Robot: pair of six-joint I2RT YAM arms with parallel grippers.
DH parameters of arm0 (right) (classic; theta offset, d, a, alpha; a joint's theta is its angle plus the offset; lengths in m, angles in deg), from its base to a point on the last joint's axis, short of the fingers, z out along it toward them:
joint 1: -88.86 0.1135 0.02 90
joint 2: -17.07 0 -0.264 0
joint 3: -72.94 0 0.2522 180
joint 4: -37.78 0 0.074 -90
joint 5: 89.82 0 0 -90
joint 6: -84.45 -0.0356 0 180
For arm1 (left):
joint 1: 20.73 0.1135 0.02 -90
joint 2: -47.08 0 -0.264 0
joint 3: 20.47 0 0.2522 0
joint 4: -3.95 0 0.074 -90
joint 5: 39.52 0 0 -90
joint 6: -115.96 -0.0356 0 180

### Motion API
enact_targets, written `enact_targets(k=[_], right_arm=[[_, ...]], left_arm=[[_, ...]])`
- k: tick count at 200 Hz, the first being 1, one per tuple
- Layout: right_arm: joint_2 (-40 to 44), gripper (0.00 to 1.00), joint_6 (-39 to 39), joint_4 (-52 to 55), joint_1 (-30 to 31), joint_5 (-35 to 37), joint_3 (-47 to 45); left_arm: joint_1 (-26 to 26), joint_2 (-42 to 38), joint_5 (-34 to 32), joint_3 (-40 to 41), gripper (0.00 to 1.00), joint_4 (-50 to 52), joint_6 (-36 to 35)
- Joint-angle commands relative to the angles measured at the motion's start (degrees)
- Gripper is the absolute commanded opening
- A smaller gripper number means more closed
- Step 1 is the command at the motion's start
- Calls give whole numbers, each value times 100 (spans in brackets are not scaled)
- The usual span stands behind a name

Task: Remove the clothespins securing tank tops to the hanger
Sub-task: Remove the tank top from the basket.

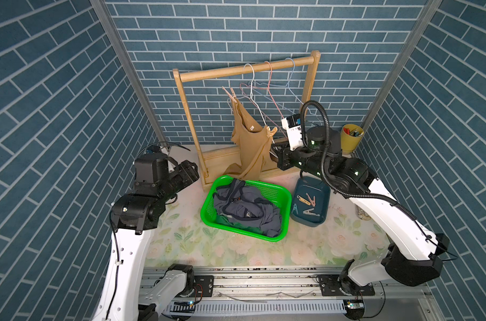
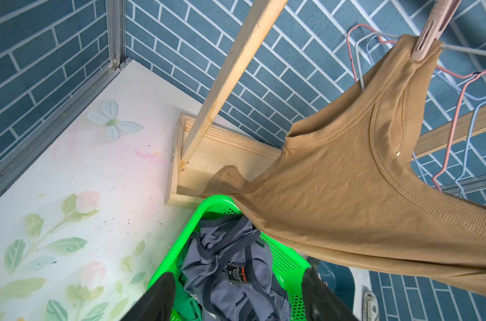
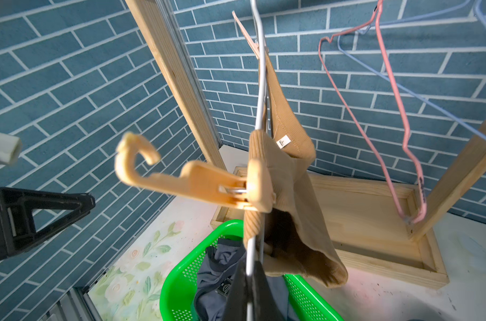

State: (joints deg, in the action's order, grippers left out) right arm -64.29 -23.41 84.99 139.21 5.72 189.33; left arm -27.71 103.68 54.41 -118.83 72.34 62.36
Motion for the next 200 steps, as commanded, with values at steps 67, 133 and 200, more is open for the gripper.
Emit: enact_targets(k=[67, 133, 200], right_arm=[[534, 0, 73, -183, -12, -950, 916], [286, 0, 109, 905, -11, -1628, 2772], [321, 0, 290, 1091, -14, -1587, 2517]], left_arm=[[39, -430, -288, 240, 74, 309, -41], [44, -563, -304, 423, 74, 15, 179], [40, -545, -214, 631, 74, -120, 253]])
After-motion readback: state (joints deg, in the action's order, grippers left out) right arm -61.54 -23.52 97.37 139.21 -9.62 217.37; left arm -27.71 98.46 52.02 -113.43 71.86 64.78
